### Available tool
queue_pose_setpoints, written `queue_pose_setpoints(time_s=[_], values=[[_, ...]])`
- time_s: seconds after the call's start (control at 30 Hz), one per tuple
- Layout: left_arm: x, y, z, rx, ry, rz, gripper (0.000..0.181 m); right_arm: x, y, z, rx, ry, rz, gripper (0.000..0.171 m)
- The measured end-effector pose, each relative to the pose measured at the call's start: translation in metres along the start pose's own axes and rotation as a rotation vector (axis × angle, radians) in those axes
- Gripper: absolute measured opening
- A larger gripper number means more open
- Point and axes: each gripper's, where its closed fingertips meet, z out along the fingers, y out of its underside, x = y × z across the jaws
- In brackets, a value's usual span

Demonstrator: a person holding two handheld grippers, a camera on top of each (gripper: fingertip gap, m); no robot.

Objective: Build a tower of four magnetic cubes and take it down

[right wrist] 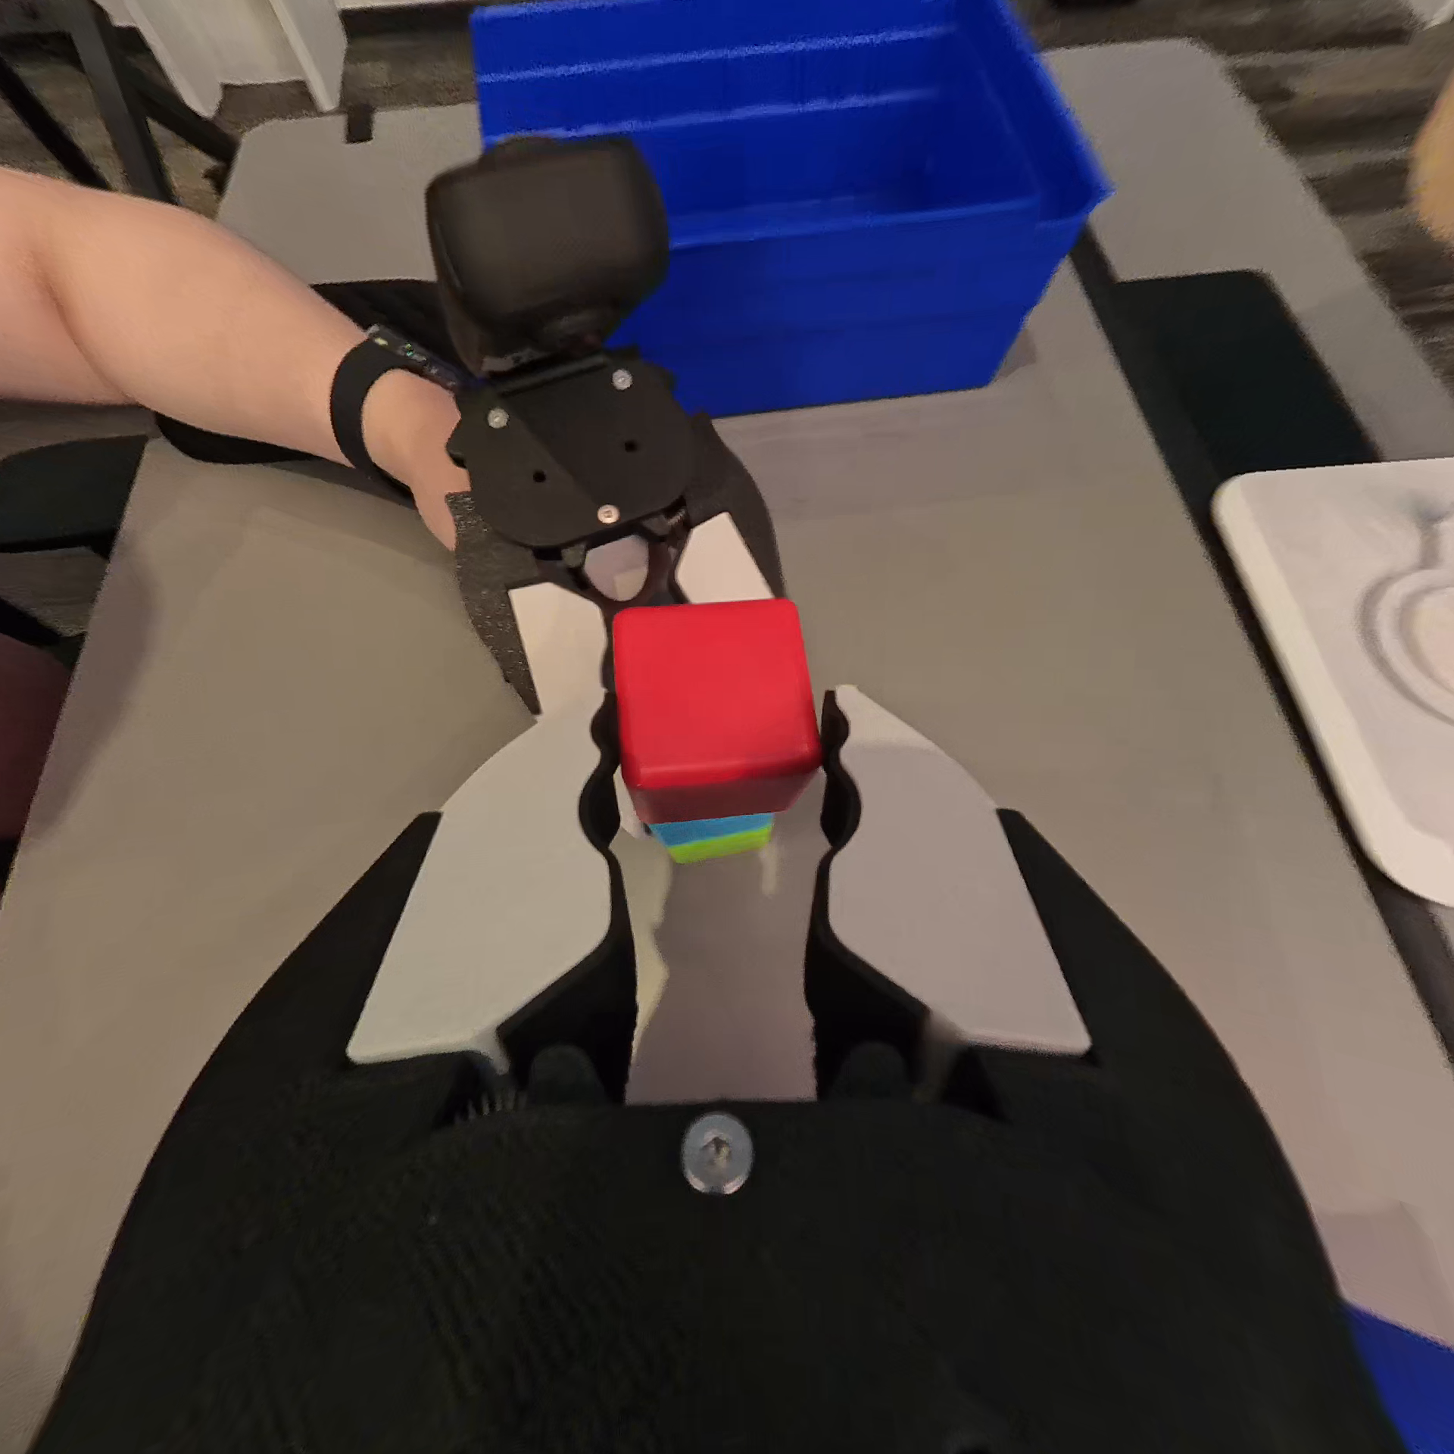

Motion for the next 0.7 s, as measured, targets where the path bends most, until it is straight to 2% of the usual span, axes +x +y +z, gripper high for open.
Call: queue_pose_setpoints(time_s=[0.1,0.2,0.27,0.33,0.4,0.47,0.53,0.7], values=[[0.000,0.000,0.000,-0.001,0.001,-0.002,0.053,0.024,-0.009,-0.049,0.052,0.172,-0.020,0.050],[0.001,0.000,0.000,0.000,-0.002,-0.003,0.053,0.067,0.000,-0.130,0.132,0.468,0.083,0.050],[0.001,0.000,0.000,-0.001,-0.002,-0.004,0.053,0.106,0.043,-0.179,0.090,0.696,0.276,0.050],[0.001,0.000,0.000,-0.002,-0.004,-0.006,0.053,0.137,0.107,-0.211,-0.054,0.911,0.480,0.050],[0.001,0.000,0.001,-0.002,-0.006,-0.008,0.053,0.152,0.166,-0.220,-0.207,1.010,0.649,0.050],[0.001,0.000,0.001,-0.005,-0.009,-0.009,0.053,0.158,0.204,-0.217,-0.293,1.039,0.770,0.051],[0.001,0.000,0.000,-0.007,-0.012,-0.009,0.053,0.162,0.226,-0.214,-0.335,1.058,0.822,0.051],[0.001,0.000,0.000,-0.014,-0.012,-0.006,0.053,0.167,0.247,-0.208,-0.424,1.086,0.810,0.051]])
